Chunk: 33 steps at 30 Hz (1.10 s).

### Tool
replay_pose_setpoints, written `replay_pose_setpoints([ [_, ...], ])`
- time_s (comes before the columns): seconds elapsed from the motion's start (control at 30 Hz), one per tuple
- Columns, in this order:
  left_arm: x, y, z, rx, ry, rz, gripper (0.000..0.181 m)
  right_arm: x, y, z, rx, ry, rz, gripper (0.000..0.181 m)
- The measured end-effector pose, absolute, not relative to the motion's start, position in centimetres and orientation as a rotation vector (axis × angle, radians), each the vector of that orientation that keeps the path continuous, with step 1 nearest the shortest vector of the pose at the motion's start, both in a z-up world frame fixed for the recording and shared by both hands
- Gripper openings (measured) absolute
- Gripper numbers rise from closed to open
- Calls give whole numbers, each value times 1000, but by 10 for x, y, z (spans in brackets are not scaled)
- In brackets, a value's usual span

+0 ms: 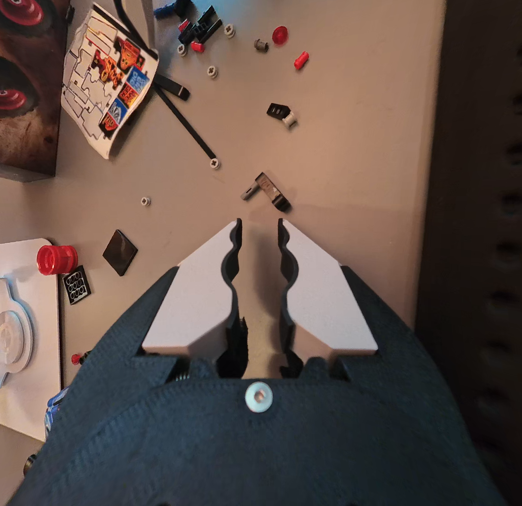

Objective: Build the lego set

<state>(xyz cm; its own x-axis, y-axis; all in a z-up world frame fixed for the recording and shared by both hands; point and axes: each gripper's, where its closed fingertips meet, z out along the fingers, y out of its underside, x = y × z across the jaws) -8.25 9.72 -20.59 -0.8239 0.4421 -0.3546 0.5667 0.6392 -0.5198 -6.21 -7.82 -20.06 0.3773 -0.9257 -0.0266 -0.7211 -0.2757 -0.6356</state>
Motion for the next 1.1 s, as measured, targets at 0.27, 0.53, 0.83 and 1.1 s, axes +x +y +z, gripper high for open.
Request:
replay_pose_setpoints([
  [0.27,-82,97,-206,820,2672,-951,24,-49,-89,-200,-2073,1444,-510,10],
  [0.53,-81,97,-206,814,2681,-956,24,-65,-98,-211,-2141,1447,-417,23],
  [0.83,-80,98,-206,806,2683,-956,24,-53,-107,-198,-2060,1461,-481,18],
  [1.1,-80,98,-206,799,2694,-961,24,-82,-111,-211,-2131,1567,-381,20],
])
